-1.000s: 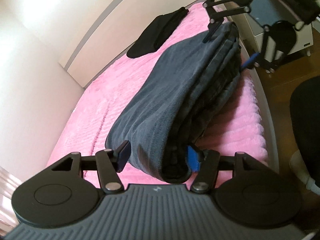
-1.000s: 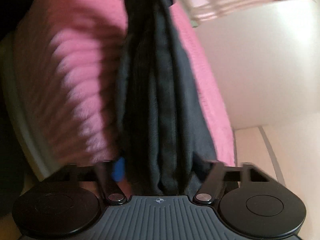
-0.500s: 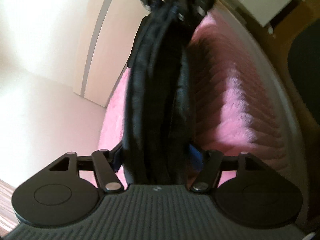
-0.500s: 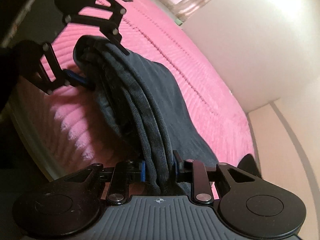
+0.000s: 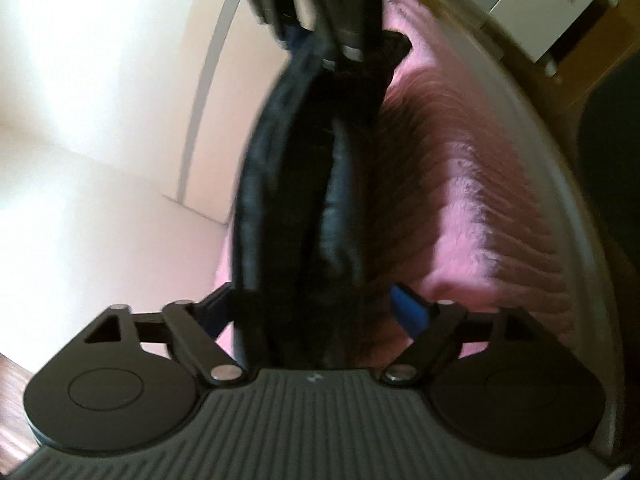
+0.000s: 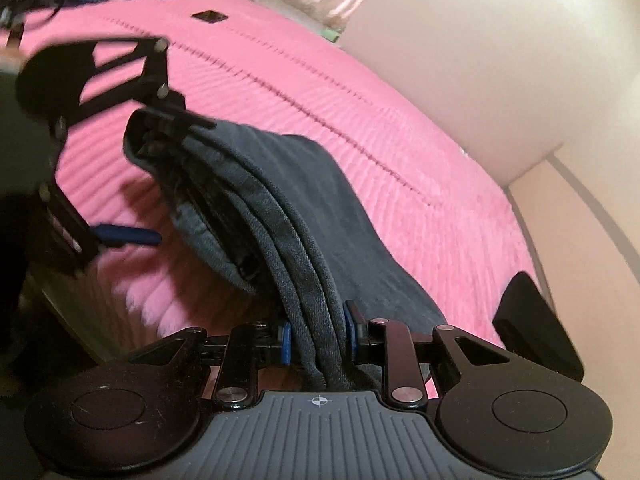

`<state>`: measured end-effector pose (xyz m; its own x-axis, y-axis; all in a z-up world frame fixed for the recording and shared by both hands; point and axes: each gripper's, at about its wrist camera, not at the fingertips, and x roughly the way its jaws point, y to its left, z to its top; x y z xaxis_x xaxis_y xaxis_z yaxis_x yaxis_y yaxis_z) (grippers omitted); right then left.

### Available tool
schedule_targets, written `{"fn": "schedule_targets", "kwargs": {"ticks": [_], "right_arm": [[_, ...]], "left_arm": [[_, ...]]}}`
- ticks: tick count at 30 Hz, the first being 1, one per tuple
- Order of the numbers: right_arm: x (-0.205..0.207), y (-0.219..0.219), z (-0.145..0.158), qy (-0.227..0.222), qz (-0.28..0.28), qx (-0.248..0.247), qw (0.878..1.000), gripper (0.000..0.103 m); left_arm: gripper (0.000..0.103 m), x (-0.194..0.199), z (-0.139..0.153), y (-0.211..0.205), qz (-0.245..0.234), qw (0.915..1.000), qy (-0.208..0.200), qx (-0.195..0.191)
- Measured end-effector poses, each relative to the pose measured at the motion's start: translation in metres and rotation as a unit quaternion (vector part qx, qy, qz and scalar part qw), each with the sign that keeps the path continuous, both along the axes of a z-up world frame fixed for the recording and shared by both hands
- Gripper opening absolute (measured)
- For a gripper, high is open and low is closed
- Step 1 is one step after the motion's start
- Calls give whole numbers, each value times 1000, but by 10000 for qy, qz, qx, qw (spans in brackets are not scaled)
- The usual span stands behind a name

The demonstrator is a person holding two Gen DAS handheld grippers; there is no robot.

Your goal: Fold clothes

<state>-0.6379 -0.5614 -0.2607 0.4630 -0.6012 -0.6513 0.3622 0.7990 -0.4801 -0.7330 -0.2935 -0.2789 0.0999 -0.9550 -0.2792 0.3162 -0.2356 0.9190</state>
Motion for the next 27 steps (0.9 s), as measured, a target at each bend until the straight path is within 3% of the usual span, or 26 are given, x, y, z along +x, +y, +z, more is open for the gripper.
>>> {"fn": "schedule_targets", "kwargs": {"ticks": [2, 4, 5, 6, 8, 9, 10, 12, 17, 18, 19, 20, 22, 27], "right_arm": [[-2, -1, 1, -5, 2, 49, 10000, 24], [-3, 2, -4, 19, 9, 29, 10000, 24], [-3, 5, -8, 38, 26, -24, 10000, 24], [-3, 8, -12, 57, 44, -77, 9999, 24], [-3, 16, -22, 119, 102, -278, 9995, 25], [-2, 21, -30, 192, 115, -429, 9988, 36], [-1, 26, -39, 282, 119, -614, 9976, 63], [1, 39, -54, 377, 208, -1032, 9937, 86], [12, 51, -86, 986, 444, -1697, 9795, 86], [15, 48, -93, 1155, 440, -1844, 9751, 81], [16, 43, -97, 1317, 416, -1940, 9712, 55], [16, 39, -96, 1404, 390, -2007, 9688, 40], [16, 35, -81, 1284, 389, -1869, 9732, 31], [27, 29, -19, 803, 753, -2145, 9705, 27]], "left_arm": [[86, -1, -7, -8, 43, 9991, -373, -177], [72, 2, -8, -18, 148, 9980, -592, -155], [57, 5, -3, -21, 172, 9984, -532, -58], [48, 7, 2, -24, 189, 9988, -453, 50], [38, 12, 14, -24, 132, 9989, -257, 373], [33, 14, 18, -24, 91, 9985, -198, 503], [32, 17, 23, -25, 60, 9979, -77, 641], [28, 23, 34, -27, 0, 9956, 189, 922], [27, 33, 63, -40, -75, 9868, 803, 1406], [27, 37, 70, -40, -77, 9855, 869, 1457], [27, 38, 77, -42, -71, 9838, 952, 1519], [27, 40, 81, -44, -67, 9826, 1007, 1559], [27, 43, 87, -46, -86, 9820, 1025, 1586], [26, 81, 119, -53, 0, 9832, 1197, 1376]]}}
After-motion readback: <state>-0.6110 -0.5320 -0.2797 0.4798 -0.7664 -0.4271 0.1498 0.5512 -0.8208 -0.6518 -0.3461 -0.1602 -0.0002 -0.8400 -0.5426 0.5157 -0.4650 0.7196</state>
